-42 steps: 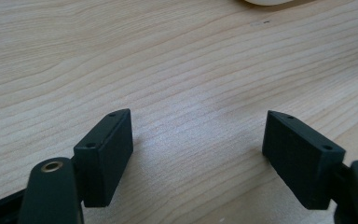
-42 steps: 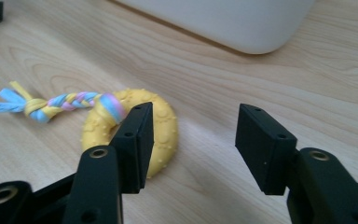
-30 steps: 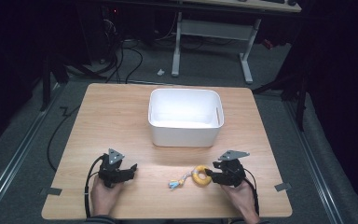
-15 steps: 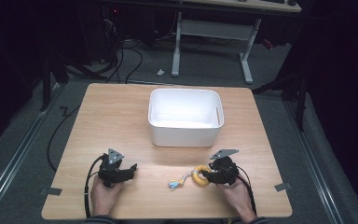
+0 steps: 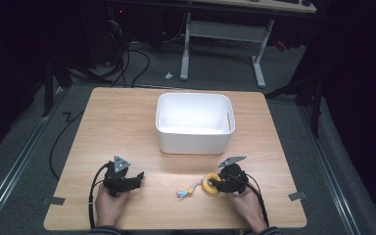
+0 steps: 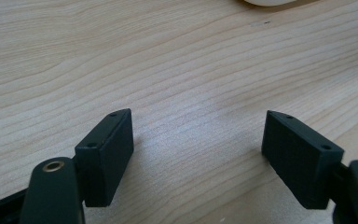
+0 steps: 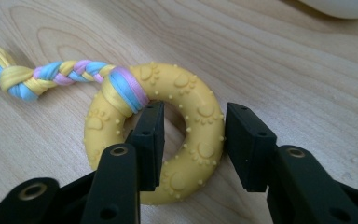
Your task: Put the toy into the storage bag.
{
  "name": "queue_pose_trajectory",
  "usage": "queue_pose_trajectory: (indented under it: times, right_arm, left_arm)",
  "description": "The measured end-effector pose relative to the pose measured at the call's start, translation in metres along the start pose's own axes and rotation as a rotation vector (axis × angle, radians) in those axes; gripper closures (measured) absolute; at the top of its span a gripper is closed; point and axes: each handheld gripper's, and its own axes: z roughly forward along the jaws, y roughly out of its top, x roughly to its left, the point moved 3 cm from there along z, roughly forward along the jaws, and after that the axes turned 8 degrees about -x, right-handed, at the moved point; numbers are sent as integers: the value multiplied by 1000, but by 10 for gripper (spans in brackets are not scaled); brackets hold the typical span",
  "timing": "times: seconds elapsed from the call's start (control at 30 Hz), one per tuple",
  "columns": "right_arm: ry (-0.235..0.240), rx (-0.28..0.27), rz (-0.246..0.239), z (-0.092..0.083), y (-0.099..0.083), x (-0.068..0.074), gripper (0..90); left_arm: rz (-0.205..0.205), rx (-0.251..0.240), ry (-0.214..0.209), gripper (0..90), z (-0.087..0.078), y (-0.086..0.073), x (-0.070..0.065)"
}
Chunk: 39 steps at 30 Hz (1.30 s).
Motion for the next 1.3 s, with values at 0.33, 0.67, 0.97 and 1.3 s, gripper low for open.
queue_pose_trajectory:
  times: [0.33,0.67,0.97,1.3]
  right_arm:
    - [-42,-20,-65,-2,-1,4,663]
    - [-13,-80,-46,-9,1,-2,672]
    - [20,-85,-21,-16,2,-6,673]
    - [34,-106,-6,-25,2,-8,695]
  left_arm:
    - [11,3,5,252,0,0,-1]
    - [10,2,6,251,0,0,-1]
    - [10,2,6,251,0,0,-1]
    - [11,2,6,251,0,0,-1]
